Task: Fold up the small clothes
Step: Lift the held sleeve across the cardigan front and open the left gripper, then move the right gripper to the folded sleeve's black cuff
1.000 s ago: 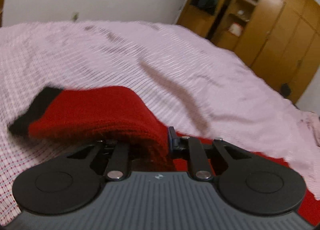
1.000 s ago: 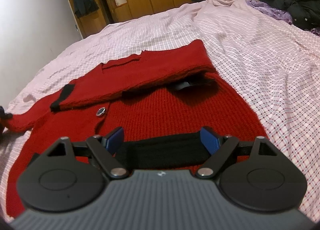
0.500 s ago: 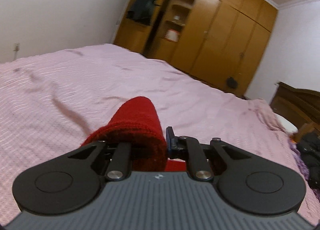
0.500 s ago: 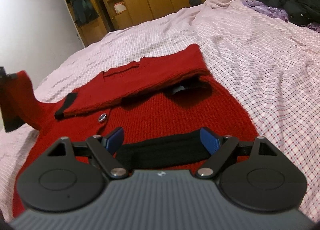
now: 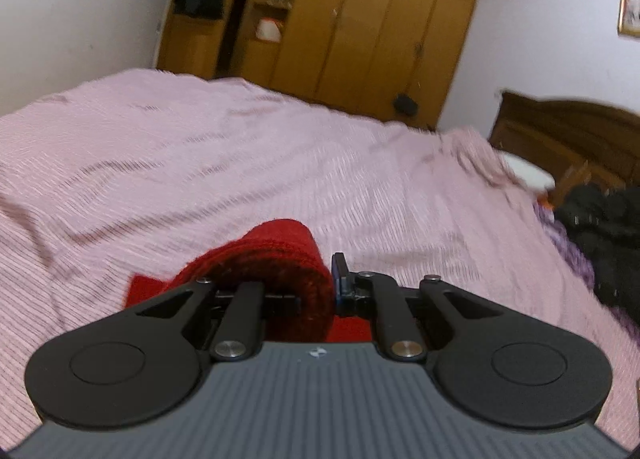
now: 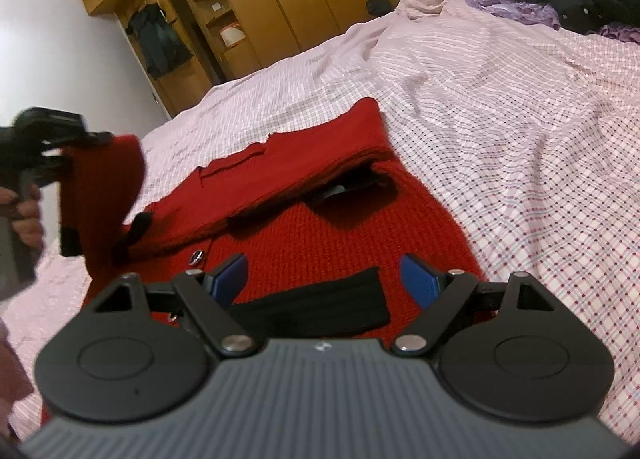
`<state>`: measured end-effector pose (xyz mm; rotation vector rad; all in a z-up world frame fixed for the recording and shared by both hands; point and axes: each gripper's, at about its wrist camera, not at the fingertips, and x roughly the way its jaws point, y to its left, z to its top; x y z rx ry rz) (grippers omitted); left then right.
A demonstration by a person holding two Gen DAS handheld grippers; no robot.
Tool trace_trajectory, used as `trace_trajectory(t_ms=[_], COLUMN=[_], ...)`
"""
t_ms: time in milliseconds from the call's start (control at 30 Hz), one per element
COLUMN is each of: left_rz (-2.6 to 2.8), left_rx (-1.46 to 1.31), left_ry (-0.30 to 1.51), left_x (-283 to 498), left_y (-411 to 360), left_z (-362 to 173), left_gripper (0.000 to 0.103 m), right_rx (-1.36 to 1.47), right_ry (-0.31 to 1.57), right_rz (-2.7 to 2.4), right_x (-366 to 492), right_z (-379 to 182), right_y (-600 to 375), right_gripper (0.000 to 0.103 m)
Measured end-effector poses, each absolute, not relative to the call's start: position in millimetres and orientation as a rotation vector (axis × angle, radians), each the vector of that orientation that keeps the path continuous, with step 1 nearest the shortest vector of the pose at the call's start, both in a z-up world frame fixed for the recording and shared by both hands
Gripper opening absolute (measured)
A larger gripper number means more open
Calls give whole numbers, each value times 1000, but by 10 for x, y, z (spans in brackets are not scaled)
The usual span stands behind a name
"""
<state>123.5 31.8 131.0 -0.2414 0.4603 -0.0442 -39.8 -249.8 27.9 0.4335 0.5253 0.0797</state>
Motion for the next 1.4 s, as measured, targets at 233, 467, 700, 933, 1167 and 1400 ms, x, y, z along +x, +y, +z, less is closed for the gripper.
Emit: trace_trajectory(t_ms=[233, 467, 700, 933, 1167, 1400], left_rz=[-81, -89, -122, -102, -65, -14], left_rx=[-197, -171, -149, -101, -99, -93], left_ry=[596, 720, 737, 783, 816, 826], left_x=[1398, 1485, 1297, 1014, 777, 600], left_y=[-29, -197, -212, -163, 34, 262], left_z=[763, 327, 358, 448, 512, 563], left_gripper=[15, 21, 66, 69, 69, 69], right_rx=[474, 487, 493, 492, 487, 472], right_ry=[518, 514, 514, 515, 516, 521], right_rz=[94, 111, 114, 113, 111, 116], right_x=[-370, -356, -360, -364, -380, -381], right_z=[222, 194, 182, 187, 213, 253], right_y=[-2634, -2675, -2686, -2675, -2643, -2575], right_gripper=[84, 84, 84, 84, 84, 85])
